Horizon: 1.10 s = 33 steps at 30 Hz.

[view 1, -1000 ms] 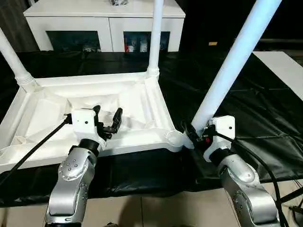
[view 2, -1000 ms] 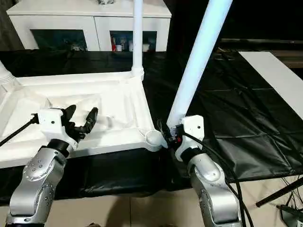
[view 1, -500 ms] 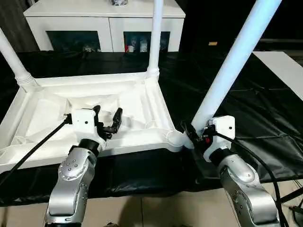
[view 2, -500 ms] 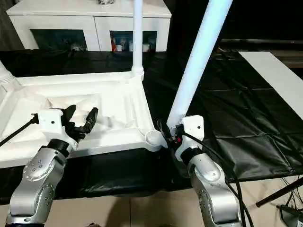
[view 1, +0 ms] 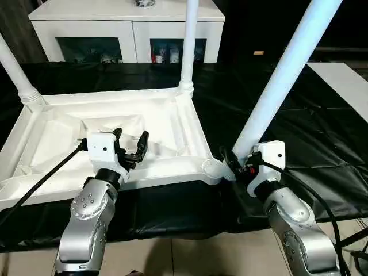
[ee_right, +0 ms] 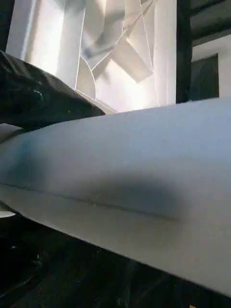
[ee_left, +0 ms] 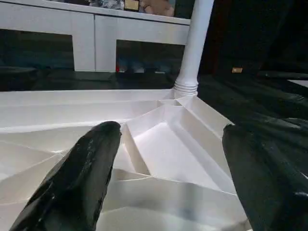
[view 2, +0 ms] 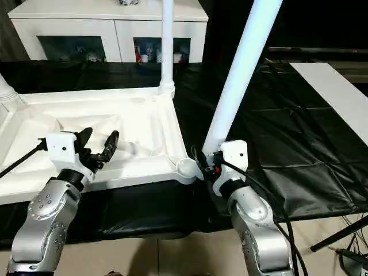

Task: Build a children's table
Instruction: Insert table leg to table base

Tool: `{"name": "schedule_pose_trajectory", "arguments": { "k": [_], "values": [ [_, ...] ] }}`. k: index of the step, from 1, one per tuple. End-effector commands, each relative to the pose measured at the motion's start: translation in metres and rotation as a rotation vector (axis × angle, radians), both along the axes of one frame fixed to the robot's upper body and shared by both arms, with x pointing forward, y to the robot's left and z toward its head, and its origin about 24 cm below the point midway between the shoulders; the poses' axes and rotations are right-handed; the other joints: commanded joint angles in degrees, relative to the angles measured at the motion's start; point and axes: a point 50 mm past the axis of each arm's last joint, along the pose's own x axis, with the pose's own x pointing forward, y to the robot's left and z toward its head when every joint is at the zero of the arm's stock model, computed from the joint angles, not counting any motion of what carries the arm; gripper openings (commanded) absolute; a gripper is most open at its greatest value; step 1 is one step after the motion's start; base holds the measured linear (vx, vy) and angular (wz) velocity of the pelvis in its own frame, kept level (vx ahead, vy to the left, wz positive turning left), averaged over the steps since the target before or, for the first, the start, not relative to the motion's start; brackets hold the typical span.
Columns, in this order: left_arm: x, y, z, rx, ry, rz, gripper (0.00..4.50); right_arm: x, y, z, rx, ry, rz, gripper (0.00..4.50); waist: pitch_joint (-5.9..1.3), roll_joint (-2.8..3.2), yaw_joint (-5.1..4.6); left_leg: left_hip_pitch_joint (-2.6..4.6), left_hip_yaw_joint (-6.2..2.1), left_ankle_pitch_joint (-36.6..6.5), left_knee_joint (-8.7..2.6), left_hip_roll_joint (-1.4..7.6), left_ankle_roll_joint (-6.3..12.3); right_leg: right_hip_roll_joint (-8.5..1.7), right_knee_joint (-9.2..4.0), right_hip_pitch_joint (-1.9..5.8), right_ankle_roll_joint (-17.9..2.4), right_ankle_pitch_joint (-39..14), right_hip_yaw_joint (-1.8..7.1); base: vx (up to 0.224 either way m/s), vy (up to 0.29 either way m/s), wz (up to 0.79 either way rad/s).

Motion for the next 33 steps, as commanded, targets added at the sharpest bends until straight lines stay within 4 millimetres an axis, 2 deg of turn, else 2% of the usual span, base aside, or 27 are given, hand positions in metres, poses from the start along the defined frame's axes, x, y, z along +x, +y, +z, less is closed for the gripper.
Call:
{"name": "schedule_pose_trajectory", "arguments": {
  "k": [1, 14, 21, 33],
  "values": [
    [-0.0017, -0.0003, 0.001, 0.012, -0.007, -0.005, 3.81, 0.0002, -0.0012, -0.0058, -0.017, 0.038, 0.0, 1.86, -3.13, 0.19, 0.17, 0.31, -0.77, -20.1, -4.55, 1.81, 0.06, -2.75, -5.02, 2.03, -4.7, -20.6, 2.99, 0.0, 0.0, 0.0],
    [-0.0017, -0.0003, 0.001, 0.012, -0.007, -0.005, 3.81, 0.0002, -0.0012, -0.0058, -0.017, 0.038, 0.0, 1.86, -3.14, 0.15, 0.14, 0.28, -0.77, -20.1, -4.54, 1.8, 0.1, -2.74, -4.99, 2.07, -4.7, -20.6, 2.98, 0.0, 0.0, 0.0],
    [-0.0017, -0.0003, 0.001, 0.012, -0.007, -0.005, 3.81, 0.0002, -0.0012, -0.0058, -0.017, 0.038, 0.0, 1.86, -3.01, 0.16, 0.1, 0.38, -0.84, -21.4, -4.56, 1.73, -0.05, -2.76, -5.33, 1.88, -3.8, -23.5, 2.9, 0.0, 0.0, 0.0],
    [-0.0017, -0.0003, 0.001, 0.012, -0.007, -0.005, 3.81, 0.0002, -0.0012, -0.0058, -0.017, 0.038, 0.0, 1.86, -3.04, 0.11, 0.09, 0.3, -0.8, -21.1, -4.55, 1.71, 0.04, -2.73, -5.26, 1.88, -3.9, -22.8, 2.94, 0.0, 0.0, 0.0]
  ]
}}
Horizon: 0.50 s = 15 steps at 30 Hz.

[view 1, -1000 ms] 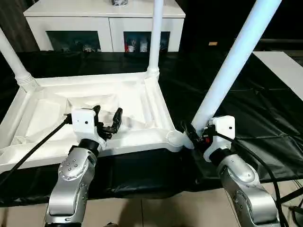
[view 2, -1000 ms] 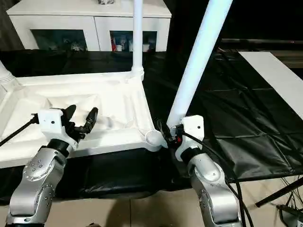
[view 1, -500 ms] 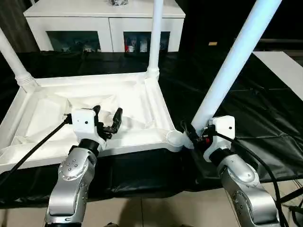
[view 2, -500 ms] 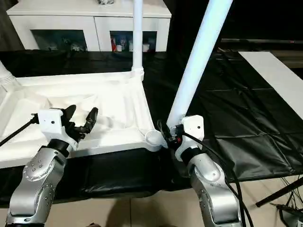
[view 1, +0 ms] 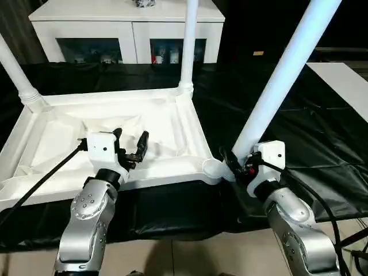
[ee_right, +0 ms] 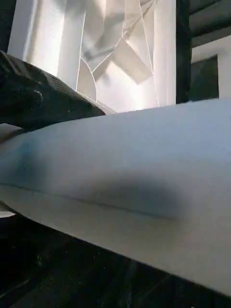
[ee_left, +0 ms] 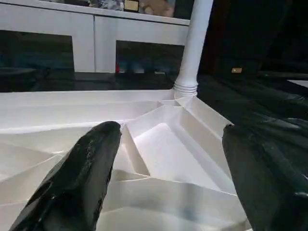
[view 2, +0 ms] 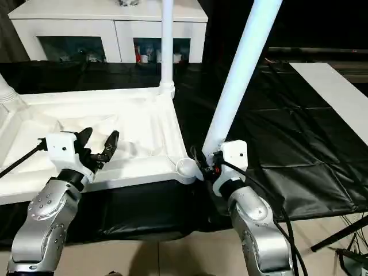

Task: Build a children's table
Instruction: Insert table leg to table base

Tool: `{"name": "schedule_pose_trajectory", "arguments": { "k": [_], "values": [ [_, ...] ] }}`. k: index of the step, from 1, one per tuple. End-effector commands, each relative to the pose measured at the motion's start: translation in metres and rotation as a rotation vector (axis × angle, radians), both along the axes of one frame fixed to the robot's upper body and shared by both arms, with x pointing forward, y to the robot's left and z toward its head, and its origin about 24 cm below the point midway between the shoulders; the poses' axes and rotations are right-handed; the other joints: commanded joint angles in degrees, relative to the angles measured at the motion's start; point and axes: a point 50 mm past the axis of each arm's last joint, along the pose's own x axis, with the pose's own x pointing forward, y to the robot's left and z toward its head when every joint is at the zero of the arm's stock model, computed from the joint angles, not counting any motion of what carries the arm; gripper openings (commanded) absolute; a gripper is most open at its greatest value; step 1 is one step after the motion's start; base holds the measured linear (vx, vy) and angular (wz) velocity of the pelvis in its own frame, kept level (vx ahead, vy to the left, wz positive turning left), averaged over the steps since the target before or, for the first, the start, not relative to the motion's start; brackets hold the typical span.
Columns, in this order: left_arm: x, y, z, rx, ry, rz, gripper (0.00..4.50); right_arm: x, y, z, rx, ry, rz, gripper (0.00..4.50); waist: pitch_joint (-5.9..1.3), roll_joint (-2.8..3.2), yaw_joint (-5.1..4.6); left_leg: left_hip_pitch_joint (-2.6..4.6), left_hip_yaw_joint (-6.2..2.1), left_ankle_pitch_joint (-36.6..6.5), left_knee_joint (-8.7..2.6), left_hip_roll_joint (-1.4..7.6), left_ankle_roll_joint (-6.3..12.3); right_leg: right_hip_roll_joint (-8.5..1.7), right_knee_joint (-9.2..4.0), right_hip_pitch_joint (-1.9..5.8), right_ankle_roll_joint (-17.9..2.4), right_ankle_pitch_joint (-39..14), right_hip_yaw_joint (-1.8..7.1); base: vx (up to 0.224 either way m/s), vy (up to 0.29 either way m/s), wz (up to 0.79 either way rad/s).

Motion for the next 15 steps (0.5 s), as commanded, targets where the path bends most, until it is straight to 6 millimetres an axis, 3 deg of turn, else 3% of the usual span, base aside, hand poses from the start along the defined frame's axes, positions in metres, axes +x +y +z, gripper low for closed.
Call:
{"name": "schedule_pose_trajectory", "arguments": {
  "k": [1, 15],
  "values": [
    [-0.0017, -0.0003, 0.001, 0.012, -0.007, -0.005, 3.81, 0.0003, -0.0014, -0.0053, -0.017, 0.032, -0.002, 1.86, -3.02, 0.05, 0.12, 0.26, -0.82, -21.0, -4.58, 1.73, 0.07, -2.74, -5.3, 1.89, -3.9, -23.0, 2.87, 0.0, 0.0, 0.0],
    [-0.0017, -0.0003, 0.001, 0.012, -0.007, -0.005, 3.81, 0.0003, -0.0014, -0.0053, -0.017, 0.032, -0.002, 1.86, -3.0, 0.14, 0.1, 0.32, -0.87, -21.5, -4.62, 1.76, -0.02, -2.73, -5.37, 1.8, -3.7, -23.4, 2.84, 0.0, 0.0, 0.0]
  ]
}}
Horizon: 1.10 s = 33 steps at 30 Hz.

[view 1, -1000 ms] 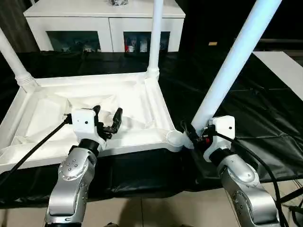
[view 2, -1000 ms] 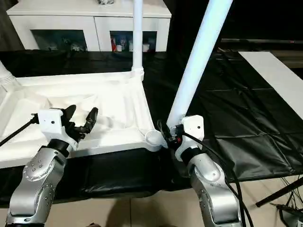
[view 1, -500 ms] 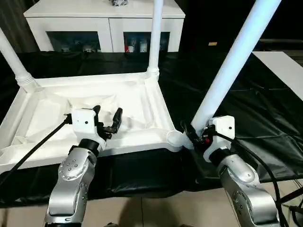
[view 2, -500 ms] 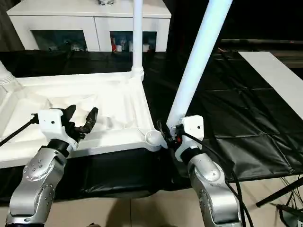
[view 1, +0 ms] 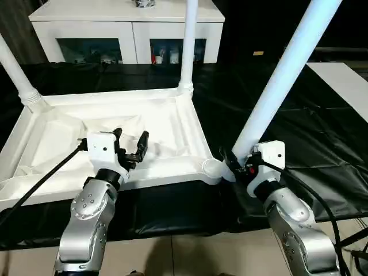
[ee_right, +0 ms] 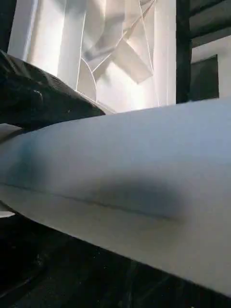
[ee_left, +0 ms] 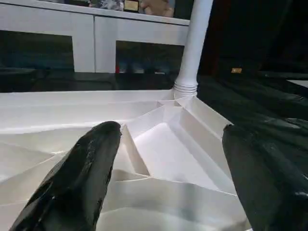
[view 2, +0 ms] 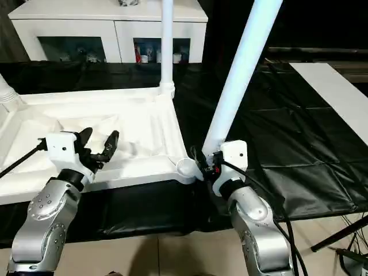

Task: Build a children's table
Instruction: Insert table leg to table base

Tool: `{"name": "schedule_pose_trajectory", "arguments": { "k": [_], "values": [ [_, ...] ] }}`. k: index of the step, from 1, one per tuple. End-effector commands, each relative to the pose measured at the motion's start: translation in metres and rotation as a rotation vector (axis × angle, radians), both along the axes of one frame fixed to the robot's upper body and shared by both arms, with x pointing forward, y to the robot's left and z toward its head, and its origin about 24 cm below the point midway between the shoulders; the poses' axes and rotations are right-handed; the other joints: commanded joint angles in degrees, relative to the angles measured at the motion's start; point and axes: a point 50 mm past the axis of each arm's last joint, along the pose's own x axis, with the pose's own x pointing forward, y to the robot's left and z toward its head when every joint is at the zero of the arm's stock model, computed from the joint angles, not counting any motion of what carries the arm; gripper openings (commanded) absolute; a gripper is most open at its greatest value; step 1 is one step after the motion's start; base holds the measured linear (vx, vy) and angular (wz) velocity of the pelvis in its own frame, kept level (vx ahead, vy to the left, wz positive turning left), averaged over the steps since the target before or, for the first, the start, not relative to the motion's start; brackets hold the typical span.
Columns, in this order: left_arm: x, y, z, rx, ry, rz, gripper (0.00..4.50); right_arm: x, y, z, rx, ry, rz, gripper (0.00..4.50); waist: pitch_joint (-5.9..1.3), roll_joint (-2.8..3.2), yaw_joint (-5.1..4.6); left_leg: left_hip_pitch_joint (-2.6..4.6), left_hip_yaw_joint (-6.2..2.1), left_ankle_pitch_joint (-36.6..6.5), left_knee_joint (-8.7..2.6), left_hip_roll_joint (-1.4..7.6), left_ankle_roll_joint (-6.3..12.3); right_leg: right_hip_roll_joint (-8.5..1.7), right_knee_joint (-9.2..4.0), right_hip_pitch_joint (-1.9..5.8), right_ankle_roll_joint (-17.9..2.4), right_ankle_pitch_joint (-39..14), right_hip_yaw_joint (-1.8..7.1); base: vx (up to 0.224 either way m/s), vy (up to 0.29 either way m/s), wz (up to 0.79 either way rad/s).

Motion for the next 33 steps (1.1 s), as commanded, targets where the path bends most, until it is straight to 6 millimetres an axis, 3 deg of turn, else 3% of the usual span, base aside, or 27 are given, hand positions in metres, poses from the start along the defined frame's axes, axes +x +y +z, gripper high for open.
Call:
{"name": "schedule_pose_trajectory", "arguments": {
  "k": [1, 33],
  "values": [
    [-0.0017, -0.0003, 0.001, 0.012, -0.007, -0.005, 3.81, 0.0003, -0.0014, -0.0053, -0.017, 0.032, -0.002, 1.86, -2.99, 0.12, 0.09, 0.31, -0.87, -21.4, -4.61, 1.77, -0.03, -2.74, -5.34, 1.82, -3.8, -23.2, 2.87, 0.0, 0.0, 0.0],
    [-0.0017, -0.0003, 0.001, 0.012, -0.007, -0.005, 3.81, 0.0003, -0.0014, -0.0053, -0.017, 0.032, -0.002, 1.86, -3.01, 0.06, 0.07, 0.31, -0.91, -22.1, -4.7, 1.79, -0.25, -2.72, -5.38, 1.79, -3.8, -22.9, 2.87, 0.0, 0.0, 0.0]
  ]
}}
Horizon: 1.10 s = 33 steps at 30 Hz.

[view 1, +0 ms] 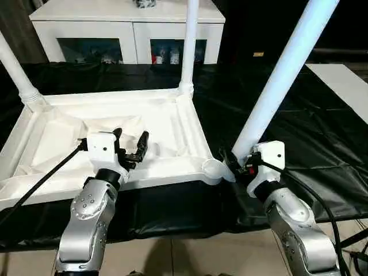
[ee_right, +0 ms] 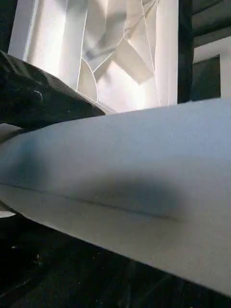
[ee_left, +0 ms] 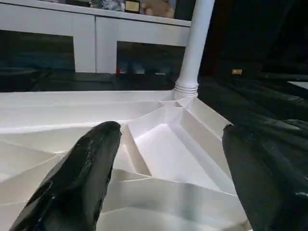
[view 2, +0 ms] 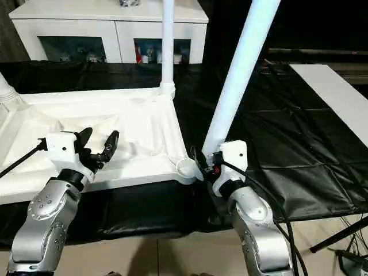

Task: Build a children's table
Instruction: Insert table leg to table base

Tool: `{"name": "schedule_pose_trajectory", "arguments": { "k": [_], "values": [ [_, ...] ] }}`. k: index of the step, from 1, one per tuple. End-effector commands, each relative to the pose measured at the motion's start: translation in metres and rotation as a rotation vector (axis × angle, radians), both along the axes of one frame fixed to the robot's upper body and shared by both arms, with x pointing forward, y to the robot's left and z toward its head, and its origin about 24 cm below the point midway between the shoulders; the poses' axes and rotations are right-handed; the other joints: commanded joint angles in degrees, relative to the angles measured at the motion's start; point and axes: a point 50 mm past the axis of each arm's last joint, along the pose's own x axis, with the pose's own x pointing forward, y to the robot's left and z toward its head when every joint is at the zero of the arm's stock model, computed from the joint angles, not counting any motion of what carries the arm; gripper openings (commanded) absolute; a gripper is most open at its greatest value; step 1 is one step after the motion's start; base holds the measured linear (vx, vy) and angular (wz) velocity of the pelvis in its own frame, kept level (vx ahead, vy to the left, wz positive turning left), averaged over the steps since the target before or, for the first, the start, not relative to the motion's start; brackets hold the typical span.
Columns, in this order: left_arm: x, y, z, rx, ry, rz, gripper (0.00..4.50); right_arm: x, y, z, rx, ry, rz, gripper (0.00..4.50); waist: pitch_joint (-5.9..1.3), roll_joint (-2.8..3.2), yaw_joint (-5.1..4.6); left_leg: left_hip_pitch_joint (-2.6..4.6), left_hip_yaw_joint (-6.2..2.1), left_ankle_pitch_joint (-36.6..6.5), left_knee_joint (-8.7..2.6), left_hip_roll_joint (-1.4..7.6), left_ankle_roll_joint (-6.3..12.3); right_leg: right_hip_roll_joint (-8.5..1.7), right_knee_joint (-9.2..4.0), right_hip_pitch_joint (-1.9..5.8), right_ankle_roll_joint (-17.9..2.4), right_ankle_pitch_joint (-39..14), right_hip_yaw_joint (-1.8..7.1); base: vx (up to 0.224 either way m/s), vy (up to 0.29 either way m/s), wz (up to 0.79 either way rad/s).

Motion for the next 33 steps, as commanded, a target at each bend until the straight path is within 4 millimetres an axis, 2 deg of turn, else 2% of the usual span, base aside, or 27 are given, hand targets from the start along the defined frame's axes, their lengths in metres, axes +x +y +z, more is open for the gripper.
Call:
{"name": "schedule_pose_trajectory", "arguments": {
  "k": [1, 26, 33],
  "values": [
    [-0.0017, -0.0003, 0.001, 0.012, -0.007, -0.005, 3.81, 0.0004, -0.0015, -0.0049, -0.016, 0.028, -0.003, 1.86, -2.85, 0.32, 0.07, 0.32, -0.9, -22.1, -4.69, 1.79, -0.25, -2.72, -5.36, 1.8, -3.8, -22.9, 2.86, 0.0, 0.0, 0.0],
    [-0.0017, -0.0003, 0.001, 0.012, -0.007, -0.005, 3.81, 0.0004, -0.0015, -0.0049, -0.016, 0.028, -0.003, 1.86, -2.79, 0.31, 0.02, 0.4, -0.98, -23.0, -4.74, 1.78, -0.39, -2.71, -5.54, 1.68, -3.2, -24.4, 2.81, 0.0, 0.0, 0.0],
    [-0.0017, -0.0003, 0.001, 0.012, -0.007, -0.005, 3.81, 0.0004, -0.0015, -0.0049, -0.016, 0.028, -0.003, 1.86, -2.91, 0.24, 0.09, 0.25, -0.88, -21.6, -4.7, 1.76, -0.12, -2.73, -5.37, 1.81, -3.6, -22.8, 2.89, 0.0, 0.0, 0.0]
  ]
}}
